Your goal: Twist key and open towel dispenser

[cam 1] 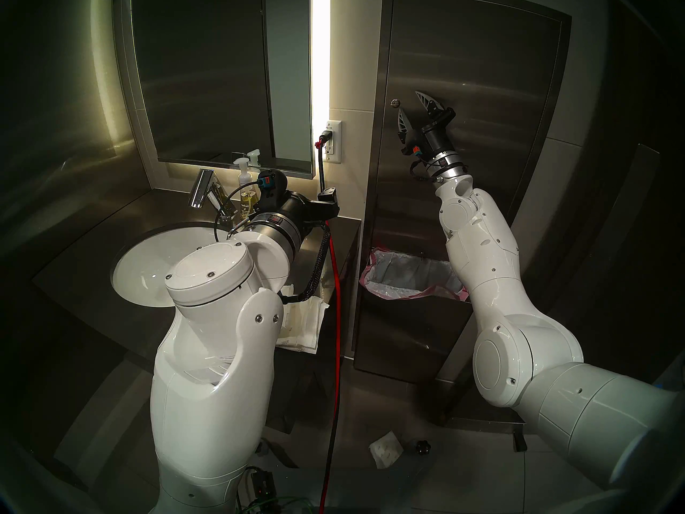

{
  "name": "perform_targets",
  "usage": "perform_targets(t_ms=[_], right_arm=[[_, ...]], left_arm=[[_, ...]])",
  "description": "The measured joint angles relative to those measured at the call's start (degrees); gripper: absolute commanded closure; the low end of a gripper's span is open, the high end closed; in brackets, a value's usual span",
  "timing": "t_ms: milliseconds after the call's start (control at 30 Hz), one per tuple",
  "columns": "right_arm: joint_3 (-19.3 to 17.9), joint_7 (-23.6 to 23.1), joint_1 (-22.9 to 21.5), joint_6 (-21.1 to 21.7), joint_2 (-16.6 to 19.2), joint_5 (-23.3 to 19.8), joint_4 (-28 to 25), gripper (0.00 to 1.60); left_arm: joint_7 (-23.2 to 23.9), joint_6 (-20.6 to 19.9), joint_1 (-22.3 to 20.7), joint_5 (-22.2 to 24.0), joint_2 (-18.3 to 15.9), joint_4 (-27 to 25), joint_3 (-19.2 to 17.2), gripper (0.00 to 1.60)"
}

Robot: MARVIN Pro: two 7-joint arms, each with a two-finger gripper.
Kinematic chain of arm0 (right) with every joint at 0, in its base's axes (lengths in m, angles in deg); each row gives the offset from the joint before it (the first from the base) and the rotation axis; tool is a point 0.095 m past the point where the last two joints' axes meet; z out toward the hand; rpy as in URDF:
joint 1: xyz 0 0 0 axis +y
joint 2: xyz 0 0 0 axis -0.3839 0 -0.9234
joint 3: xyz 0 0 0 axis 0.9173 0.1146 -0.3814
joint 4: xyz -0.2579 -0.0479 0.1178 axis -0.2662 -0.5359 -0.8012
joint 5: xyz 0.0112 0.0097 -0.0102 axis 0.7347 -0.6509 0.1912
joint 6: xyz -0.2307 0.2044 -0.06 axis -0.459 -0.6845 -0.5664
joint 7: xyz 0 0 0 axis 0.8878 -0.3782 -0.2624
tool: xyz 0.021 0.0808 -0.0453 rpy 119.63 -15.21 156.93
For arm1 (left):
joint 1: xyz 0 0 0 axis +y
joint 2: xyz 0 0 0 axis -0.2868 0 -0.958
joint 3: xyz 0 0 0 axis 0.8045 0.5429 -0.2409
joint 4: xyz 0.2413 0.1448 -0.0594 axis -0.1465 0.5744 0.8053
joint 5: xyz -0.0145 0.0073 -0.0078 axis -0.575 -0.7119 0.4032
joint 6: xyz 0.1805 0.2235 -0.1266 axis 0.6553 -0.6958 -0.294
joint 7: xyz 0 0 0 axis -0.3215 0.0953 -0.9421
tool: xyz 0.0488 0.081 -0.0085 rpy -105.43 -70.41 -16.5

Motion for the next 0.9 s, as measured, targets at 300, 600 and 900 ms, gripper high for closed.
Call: perform_targets(t_ms=[300,600,900], right_arm=[[0.63,0.18,-1.11,-1.15,-0.05,0.13,1.28,0.31],[1.35,-0.08,-1.37,-1.76,-0.67,0.18,1.28,0.82],[1.24,-0.62,-0.88,-2.04,-1.16,0.04,1.6,1.19]], left_arm=[[0.0,0.0,0.0,0.0,0.0,0.0,0.0,0.0],[0.0,0.0,0.0,0.0,0.0,0.0,0.0,0.0],[0.0,0.0,0.0,0.0,0.0,0.0,0.0,0.0]])
